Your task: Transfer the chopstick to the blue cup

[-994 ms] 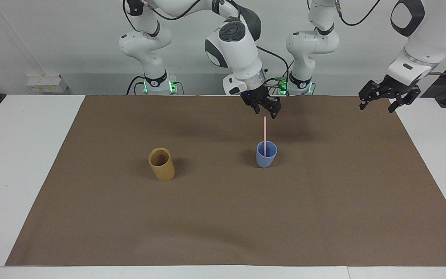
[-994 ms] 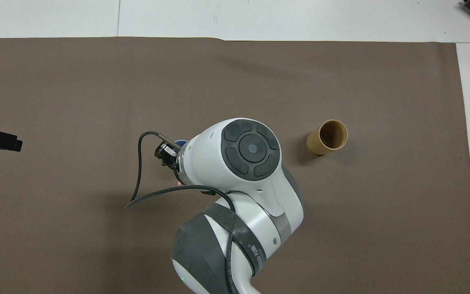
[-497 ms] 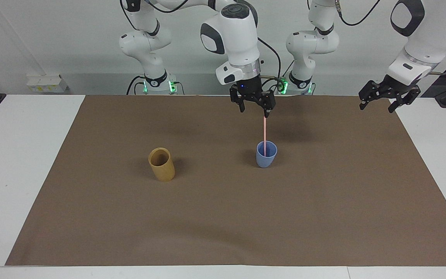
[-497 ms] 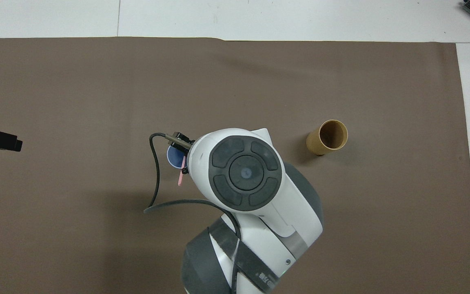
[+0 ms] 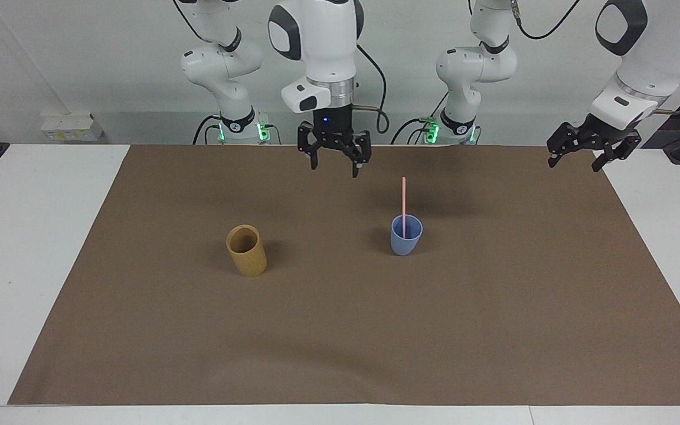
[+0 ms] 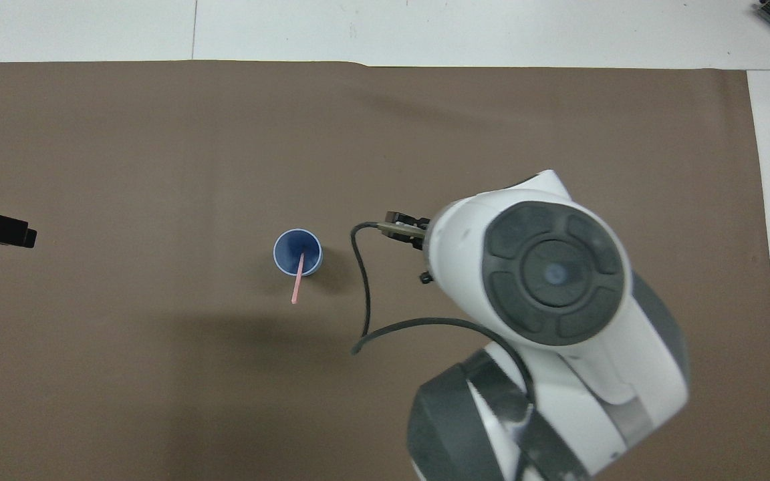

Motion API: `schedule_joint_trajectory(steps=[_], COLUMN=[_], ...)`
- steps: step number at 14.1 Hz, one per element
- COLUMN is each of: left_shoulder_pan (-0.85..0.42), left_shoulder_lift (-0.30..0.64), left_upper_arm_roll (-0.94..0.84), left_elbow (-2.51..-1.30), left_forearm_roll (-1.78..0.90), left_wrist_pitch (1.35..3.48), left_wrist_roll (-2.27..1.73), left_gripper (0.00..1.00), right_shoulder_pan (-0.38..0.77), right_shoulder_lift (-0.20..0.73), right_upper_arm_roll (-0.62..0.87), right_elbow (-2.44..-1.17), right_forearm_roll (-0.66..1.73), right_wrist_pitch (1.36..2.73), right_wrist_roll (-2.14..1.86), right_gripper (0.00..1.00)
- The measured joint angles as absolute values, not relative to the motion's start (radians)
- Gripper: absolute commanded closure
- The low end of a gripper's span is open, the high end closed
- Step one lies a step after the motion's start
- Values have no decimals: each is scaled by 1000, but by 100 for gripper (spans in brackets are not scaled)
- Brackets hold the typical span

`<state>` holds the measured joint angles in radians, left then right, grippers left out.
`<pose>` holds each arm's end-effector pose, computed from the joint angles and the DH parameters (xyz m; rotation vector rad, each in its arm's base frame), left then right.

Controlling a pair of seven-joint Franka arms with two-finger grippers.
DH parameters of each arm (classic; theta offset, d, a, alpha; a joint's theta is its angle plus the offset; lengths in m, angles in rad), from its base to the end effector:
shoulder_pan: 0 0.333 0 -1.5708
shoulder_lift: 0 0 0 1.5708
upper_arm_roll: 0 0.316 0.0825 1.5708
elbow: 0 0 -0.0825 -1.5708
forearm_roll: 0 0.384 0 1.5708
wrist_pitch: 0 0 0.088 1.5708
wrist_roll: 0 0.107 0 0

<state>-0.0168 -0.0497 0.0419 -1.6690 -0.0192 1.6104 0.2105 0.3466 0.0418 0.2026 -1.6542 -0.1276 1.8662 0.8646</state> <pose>0.5412 0.0121 0.6087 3.1061 -0.2875 -0.0100 0.5109 0.2986 0.5897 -3.0703 0.4477 -0.3202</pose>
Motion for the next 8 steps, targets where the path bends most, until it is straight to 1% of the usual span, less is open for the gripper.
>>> schedule_joint_trajectory(steps=[2,4,8], left_shoulder_pan=[-17,-17,-17], left_shoulder_lift=[-50,-50,-50], left_upper_arm_roll=[42,42,42], left_elbow=[-1669,-1669,-1669], left_forearm_roll=[-19,-19,-19], left_wrist_pitch=[1610,1610,1610], left_wrist_roll=[211,211,211], left_gripper=[0,0,0], right_shoulder_pan=[268,212,113], right_shoulder_lift=[-49,-100,-113], right_upper_arm_roll=[201,200,198], right_elbow=[-1732,-1769,-1765], right_forearm_roll=[-127,-126,-99], right_wrist_pitch=[1838,1802,1800], right_wrist_roll=[704,589,423], right_gripper=[0,0,0])
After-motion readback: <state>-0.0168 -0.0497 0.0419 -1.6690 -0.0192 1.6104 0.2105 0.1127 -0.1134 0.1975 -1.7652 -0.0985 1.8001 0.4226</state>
